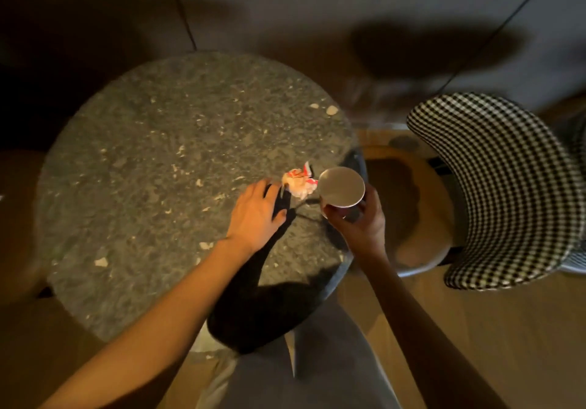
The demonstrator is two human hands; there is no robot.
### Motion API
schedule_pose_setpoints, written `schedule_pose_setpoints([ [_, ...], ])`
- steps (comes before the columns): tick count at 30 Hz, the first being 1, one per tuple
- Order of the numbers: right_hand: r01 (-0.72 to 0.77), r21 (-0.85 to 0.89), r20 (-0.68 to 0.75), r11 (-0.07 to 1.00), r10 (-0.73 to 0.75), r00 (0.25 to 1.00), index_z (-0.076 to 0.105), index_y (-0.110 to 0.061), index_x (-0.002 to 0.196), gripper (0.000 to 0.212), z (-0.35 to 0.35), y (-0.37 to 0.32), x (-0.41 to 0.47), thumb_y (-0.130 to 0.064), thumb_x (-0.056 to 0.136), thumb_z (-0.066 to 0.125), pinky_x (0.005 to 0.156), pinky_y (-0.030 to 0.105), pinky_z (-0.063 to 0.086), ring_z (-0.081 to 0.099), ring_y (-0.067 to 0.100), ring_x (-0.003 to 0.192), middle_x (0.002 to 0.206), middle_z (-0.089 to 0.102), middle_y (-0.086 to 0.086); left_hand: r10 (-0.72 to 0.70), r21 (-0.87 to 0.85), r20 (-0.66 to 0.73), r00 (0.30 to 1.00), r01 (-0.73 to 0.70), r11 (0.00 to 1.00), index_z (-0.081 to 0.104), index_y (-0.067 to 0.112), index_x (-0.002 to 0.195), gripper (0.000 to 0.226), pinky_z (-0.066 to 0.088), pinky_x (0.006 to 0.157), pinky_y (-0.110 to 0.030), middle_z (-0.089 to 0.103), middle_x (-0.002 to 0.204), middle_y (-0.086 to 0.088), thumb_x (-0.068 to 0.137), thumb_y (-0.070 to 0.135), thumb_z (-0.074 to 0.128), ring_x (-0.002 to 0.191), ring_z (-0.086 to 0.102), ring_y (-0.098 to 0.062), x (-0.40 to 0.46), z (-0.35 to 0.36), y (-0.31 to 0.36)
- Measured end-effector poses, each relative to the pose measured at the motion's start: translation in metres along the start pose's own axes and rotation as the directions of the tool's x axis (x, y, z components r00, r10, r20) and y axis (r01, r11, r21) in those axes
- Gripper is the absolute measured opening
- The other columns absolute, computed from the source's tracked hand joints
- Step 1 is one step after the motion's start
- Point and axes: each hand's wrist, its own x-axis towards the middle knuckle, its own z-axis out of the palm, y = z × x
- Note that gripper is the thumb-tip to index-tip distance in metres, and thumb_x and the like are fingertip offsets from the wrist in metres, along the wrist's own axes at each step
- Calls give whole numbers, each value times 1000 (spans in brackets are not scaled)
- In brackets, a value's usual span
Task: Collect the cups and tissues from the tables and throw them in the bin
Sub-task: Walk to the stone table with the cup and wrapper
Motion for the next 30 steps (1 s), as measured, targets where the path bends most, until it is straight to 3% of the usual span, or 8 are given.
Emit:
schedule_pose_setpoints([
  [2,5,-21,-25,1000,-6,1000,49,-21,119,67,-19,14,2,-25,64,87,74,7,47,58,-9,97,112,59,-4,25,5,28,999,-25,1000,35,13,141,65,38,104,-39,41,139,-12,86,35,62,125,41,-31,19,9,18],
  [5,-5,-41,-33,999,3,999,50,-18,123,74,-39,33,2,-37,61,85,80,25,55,62,9,103,117,61,1,12,12,49,999,-13,1000,30,14,145,76,35,106,-39,35,143,-15,81,31,68,129,38,-33,46,21,33],
  [9,35,-132,-31,991,-39,999,55,-8,119,72,-57,51,-4,-25,59,91,77,8,47,59,0,96,110,62,-1,-20,24,59,998,18,1000,36,11,142,74,38,104,-43,35,144,-18,78,25,71,127,40,-38,67,38,36],
  [16,-36,-112,-60,993,30,998,53,-15,122,70,-71,60,-28,-24,63,89,78,16,51,62,4,101,114,63,-1,-15,51,64,998,12,999,45,14,135,58,44,95,-45,51,127,-13,82,20,66,116,46,-36,64,53,19],
  [20,-116,-68,-115,991,108,988,53,-16,121,67,-62,50,-50,-21,64,88,73,5,46,57,-14,97,114,62,-2,-7,-67,50,999,10,998,49,14,132,58,45,95,-44,54,124,-13,78,19,69,115,50,-35,42,49,7],
  [25,-127,51,-206,991,135,969,49,-24,122,66,-63,35,-81,-26,67,86,81,19,53,61,3,106,119,61,-1,170,-182,1,985,-167,969,55,11,125,56,45,94,-41,58,119,-12,72,17,75,112,54,-32,13,33,29],
  [30,-165,19,-385,986,159,909,49,-18,126,71,-103,35,-115,-29,66,86,80,13,49,59,3,104,121,60,-3,371,-274,-6,929,-358,893,56,14,125,57,42,97,-37,57,121,-8,72,14,77,113,53,-27,-8,28,90],
])
